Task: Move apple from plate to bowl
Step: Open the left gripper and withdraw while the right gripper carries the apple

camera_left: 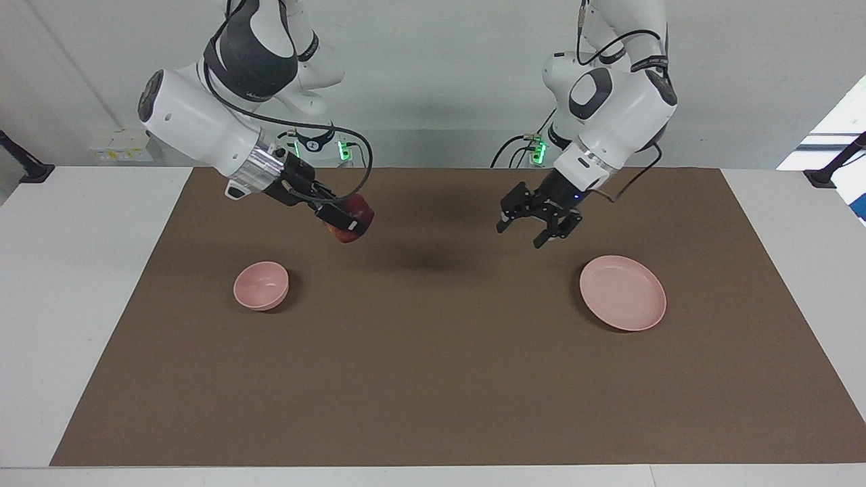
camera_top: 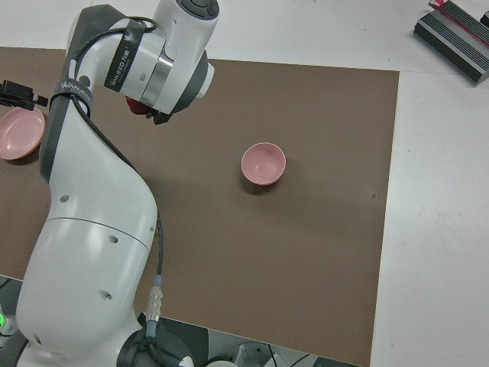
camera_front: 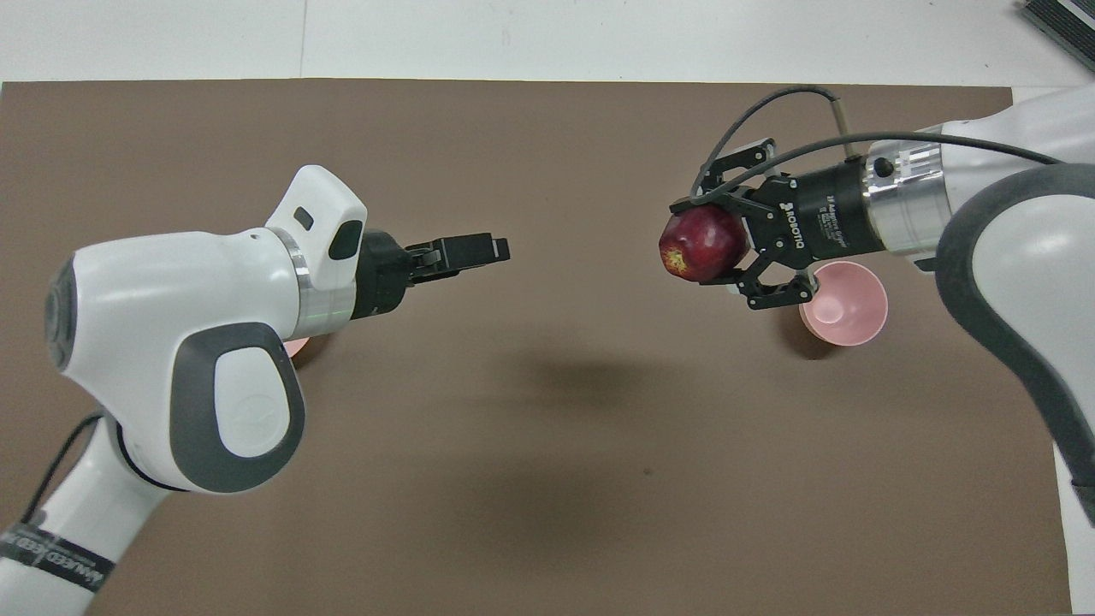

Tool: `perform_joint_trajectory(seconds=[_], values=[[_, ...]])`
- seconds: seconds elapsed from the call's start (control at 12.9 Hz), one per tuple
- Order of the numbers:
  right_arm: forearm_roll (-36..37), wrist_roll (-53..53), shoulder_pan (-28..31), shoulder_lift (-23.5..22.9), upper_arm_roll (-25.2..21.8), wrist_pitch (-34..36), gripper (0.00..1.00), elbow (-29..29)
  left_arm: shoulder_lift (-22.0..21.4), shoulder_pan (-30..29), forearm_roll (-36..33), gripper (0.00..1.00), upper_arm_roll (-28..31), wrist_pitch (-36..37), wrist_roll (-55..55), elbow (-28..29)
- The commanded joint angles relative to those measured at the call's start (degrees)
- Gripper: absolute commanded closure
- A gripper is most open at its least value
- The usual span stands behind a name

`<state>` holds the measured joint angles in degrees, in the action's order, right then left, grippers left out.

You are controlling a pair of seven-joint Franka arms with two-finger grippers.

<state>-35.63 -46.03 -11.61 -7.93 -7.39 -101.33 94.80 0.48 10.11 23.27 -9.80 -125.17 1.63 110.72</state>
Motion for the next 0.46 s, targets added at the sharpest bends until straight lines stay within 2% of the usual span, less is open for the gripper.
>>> perform_joint_trajectory(seconds=[0.0,0.23,0.39], values=[[8.18,9.6,1.5,0.63,0.27,-0.26,1.0,2.92,0.31,-3.77,-13.56,0.0,-0.57,12.63,-0.13,-8.21],[15.56,25.51,3.6,0.63,0.18,-6.39,1.0,10.21,-0.56,-6.5,-19.21,0.0,-0.57,25.38,-0.48,-17.87],[21.28,34.3,5.89,-0.15,0.18,-8.17,1.0,11.37,-0.3,-7.91,-20.01,0.0,-0.49,35.13,-0.48,-25.78]])
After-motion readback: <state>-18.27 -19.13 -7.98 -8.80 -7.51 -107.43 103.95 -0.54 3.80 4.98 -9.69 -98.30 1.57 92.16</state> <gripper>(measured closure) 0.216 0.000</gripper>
